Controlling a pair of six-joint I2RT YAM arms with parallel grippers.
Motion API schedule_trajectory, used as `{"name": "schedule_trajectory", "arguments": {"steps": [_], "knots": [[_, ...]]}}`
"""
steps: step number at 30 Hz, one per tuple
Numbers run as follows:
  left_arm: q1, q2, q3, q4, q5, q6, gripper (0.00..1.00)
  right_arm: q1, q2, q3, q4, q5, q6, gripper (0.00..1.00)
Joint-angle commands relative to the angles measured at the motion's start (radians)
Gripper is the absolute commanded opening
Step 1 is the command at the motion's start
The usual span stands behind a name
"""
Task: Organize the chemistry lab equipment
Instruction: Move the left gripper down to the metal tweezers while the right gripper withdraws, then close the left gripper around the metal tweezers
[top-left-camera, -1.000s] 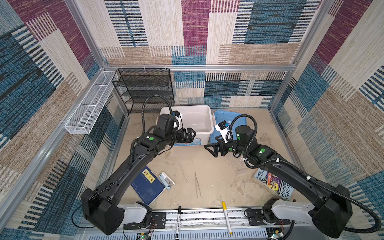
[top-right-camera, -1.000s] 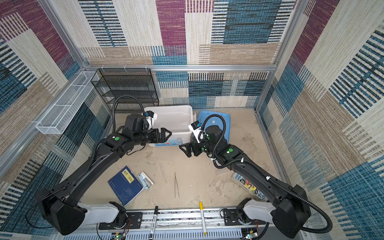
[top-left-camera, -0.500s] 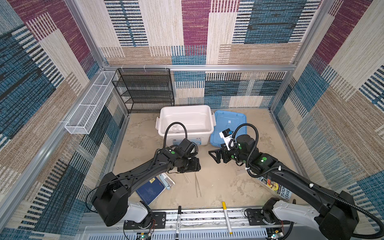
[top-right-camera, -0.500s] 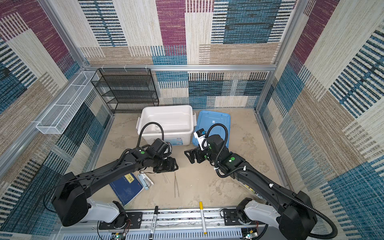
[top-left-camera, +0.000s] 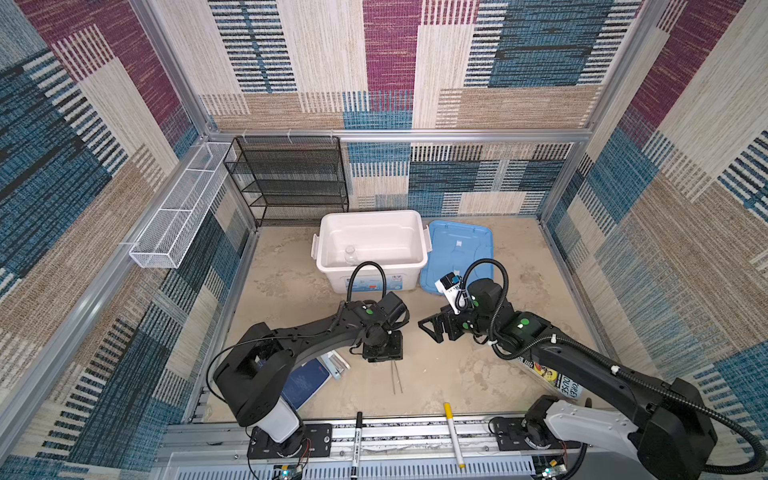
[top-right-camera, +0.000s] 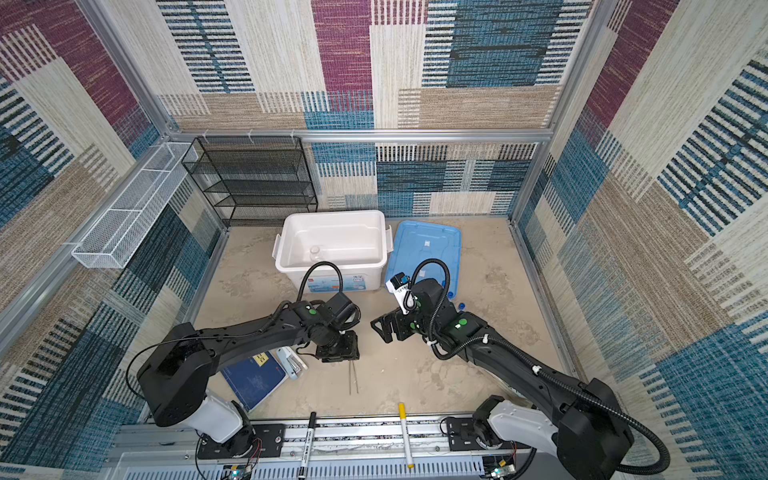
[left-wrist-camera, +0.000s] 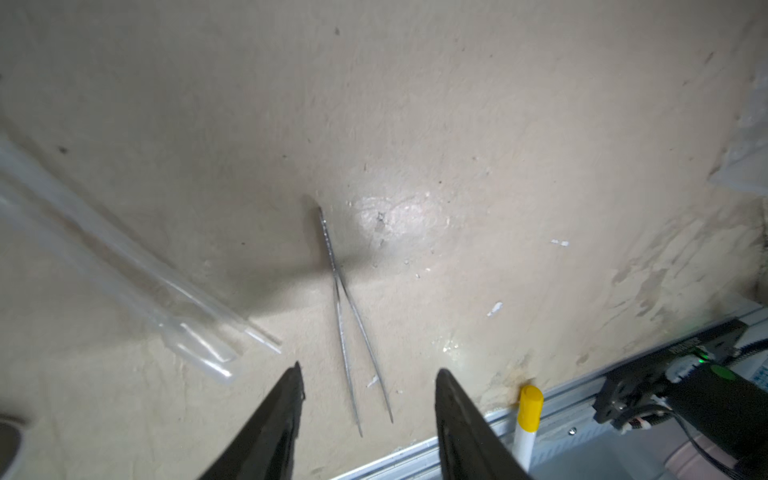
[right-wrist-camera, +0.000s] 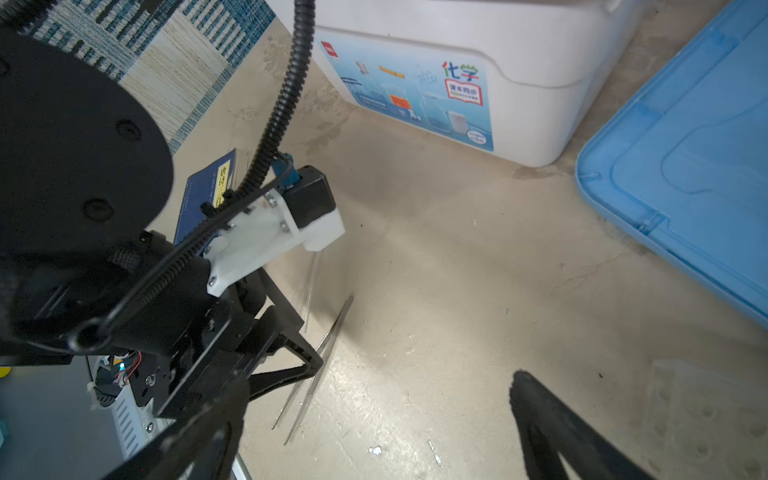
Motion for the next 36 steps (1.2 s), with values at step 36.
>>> {"name": "schedule_trajectory", "arguments": {"steps": [36], "knots": [[-0.091, 0.18, 0.102, -0.124, -0.18, 0.011, 0.17, 0.002, -0.007, -0.037, 0.043, 0.051, 0.006, 0.99]]}}
